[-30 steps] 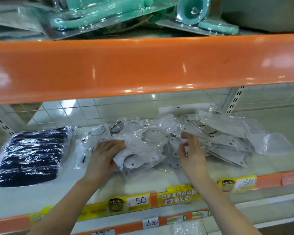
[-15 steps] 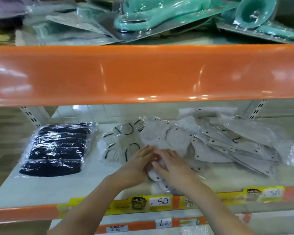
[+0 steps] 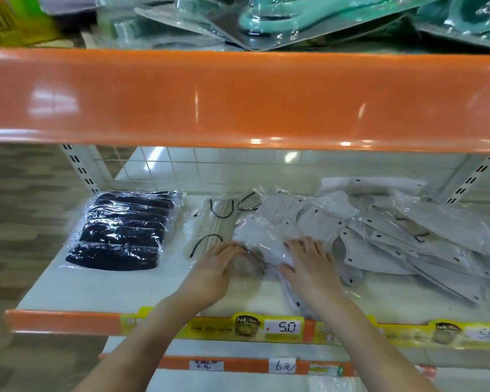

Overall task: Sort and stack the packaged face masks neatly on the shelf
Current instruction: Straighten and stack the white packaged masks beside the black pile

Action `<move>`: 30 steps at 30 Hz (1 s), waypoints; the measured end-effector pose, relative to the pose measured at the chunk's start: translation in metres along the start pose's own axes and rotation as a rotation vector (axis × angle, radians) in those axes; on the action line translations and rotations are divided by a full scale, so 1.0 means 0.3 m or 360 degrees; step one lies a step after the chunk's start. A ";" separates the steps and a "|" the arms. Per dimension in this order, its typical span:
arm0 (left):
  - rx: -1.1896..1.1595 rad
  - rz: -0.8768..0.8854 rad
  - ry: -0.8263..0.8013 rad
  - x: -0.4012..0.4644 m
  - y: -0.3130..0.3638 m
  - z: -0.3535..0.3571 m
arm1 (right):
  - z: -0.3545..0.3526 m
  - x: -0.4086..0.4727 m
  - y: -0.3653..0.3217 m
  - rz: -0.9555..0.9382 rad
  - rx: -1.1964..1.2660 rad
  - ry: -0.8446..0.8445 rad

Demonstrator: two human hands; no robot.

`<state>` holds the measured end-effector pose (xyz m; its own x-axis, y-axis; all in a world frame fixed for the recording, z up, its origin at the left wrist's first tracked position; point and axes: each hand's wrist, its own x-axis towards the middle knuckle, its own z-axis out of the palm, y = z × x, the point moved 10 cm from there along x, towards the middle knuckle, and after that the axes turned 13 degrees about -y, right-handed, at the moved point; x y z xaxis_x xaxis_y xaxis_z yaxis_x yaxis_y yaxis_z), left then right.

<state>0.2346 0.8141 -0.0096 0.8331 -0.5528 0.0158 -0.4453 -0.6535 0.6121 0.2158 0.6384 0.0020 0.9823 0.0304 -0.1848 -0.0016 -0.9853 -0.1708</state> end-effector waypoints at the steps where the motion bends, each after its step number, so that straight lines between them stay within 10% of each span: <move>1: -0.0070 -0.0024 0.0021 -0.003 0.003 -0.004 | -0.012 0.003 0.013 0.0031 0.0022 0.0010; 9: -0.0438 -0.0236 0.0135 0.033 0.055 -0.020 | -0.138 -0.003 0.085 0.0022 0.1141 0.0098; 14: -0.0941 -0.0391 0.0487 0.053 0.021 -0.140 | -0.106 -0.030 0.021 -0.0071 0.2047 -0.0405; 19: -0.1610 -0.0501 0.0655 0.003 -0.075 -0.249 | -0.044 -0.019 -0.057 -0.0002 0.2151 -0.0580; 26: -0.1430 -0.0670 0.0964 -0.134 -0.276 -0.369 | -0.283 -0.116 -0.159 -0.0356 0.1022 0.0966; 30: -0.1524 -0.0728 0.0930 -0.200 -0.405 -0.393 | -0.148 -0.111 -0.453 -0.0783 0.0172 0.0748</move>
<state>0.2775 0.9875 0.0082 0.9826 0.1074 -0.1516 0.1462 0.0562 0.9877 0.1915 0.7639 0.0743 0.8504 0.3701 0.3740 0.4709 -0.8524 -0.2272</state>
